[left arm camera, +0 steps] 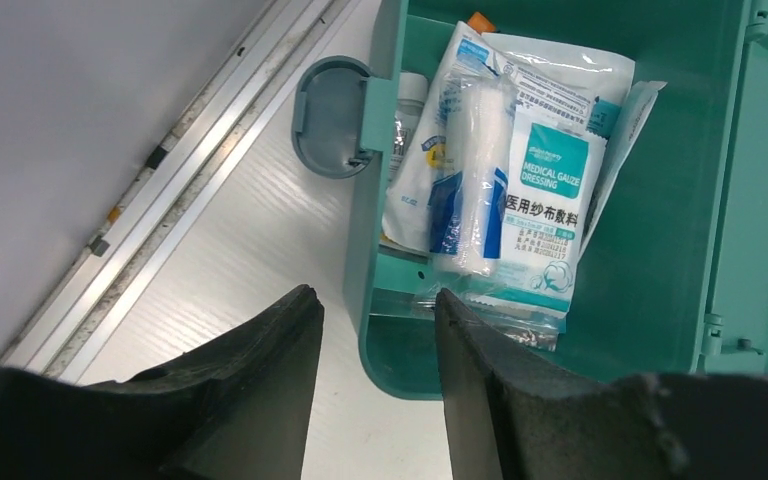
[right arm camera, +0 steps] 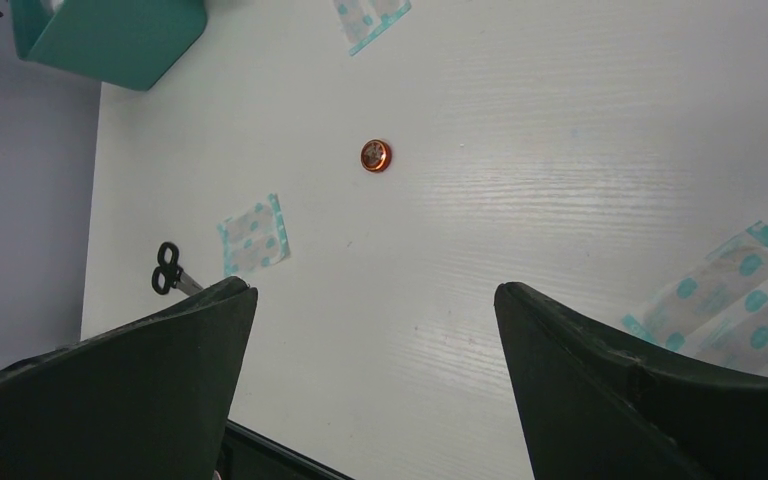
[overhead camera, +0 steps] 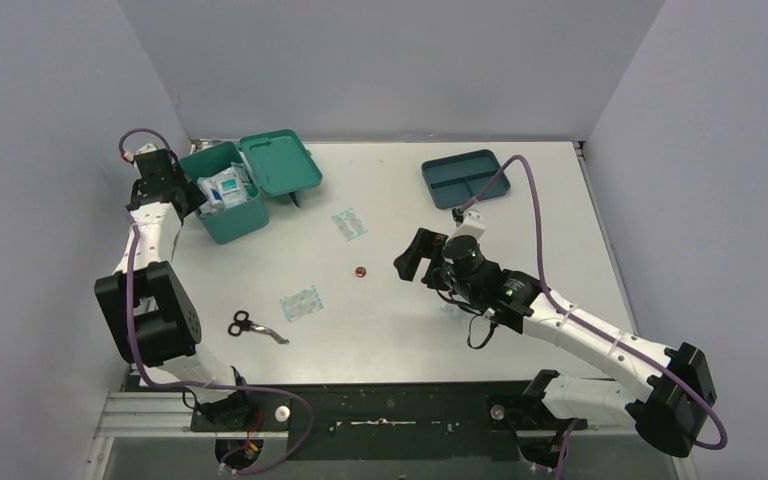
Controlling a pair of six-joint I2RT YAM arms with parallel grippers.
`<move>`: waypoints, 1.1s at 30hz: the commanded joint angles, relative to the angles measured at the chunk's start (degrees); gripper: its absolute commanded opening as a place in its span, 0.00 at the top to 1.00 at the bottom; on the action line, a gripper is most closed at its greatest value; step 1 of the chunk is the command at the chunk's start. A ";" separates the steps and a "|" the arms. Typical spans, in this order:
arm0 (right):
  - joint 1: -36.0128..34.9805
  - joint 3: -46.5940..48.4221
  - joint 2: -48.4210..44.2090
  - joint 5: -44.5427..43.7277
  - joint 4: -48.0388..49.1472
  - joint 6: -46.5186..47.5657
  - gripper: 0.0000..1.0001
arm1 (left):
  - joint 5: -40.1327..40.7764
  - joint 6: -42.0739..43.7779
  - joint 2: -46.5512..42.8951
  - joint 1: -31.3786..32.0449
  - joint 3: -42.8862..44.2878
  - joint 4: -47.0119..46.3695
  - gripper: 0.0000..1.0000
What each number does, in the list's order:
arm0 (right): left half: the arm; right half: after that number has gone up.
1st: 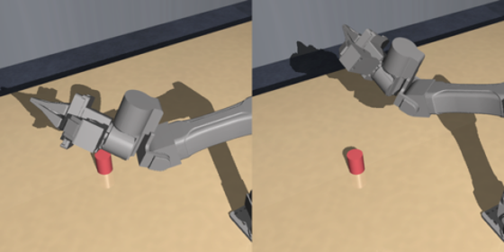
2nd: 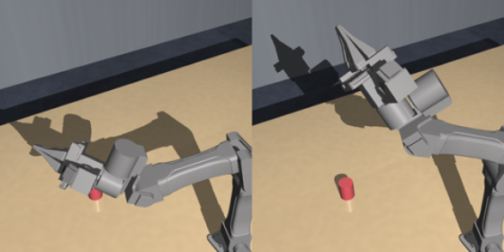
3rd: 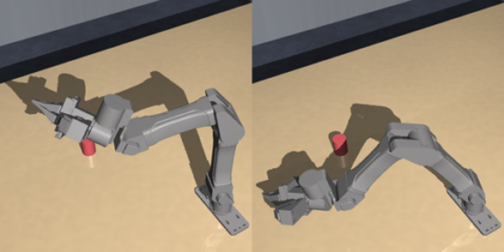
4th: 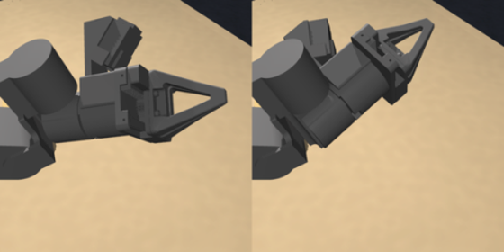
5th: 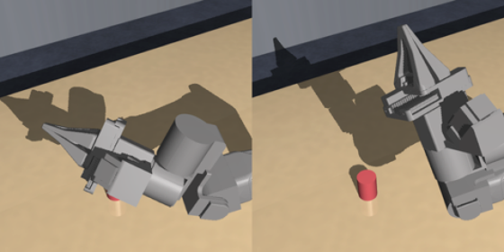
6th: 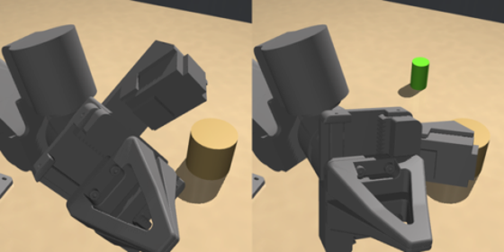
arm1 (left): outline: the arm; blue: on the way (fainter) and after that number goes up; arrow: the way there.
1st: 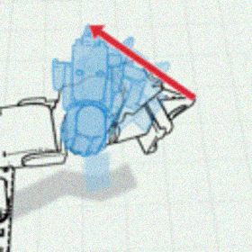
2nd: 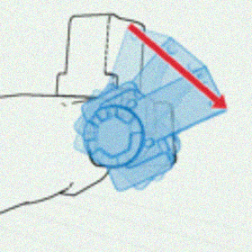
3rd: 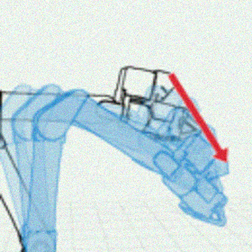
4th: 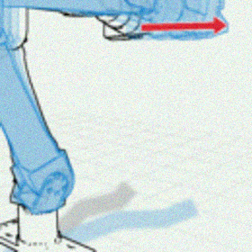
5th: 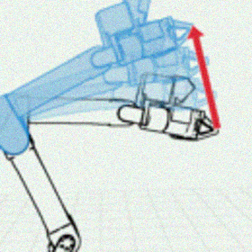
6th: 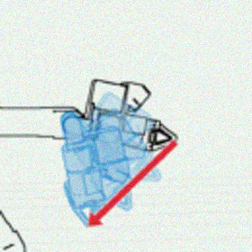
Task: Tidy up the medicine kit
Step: Adjust the medicine box at the center of the board.
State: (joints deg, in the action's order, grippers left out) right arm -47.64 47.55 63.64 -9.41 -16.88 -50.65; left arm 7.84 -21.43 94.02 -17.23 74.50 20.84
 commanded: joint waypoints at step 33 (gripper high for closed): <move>1.27 -0.27 3.70 -1.94 4.07 -0.28 0.20 | -13.44 -6.30 -12.41 0.71 -11.31 -4.82 0.57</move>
State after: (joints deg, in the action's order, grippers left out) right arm -47.48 46.87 65.95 -7.70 -14.59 -53.41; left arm -4.75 -28.34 87.92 -16.71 61.95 16.36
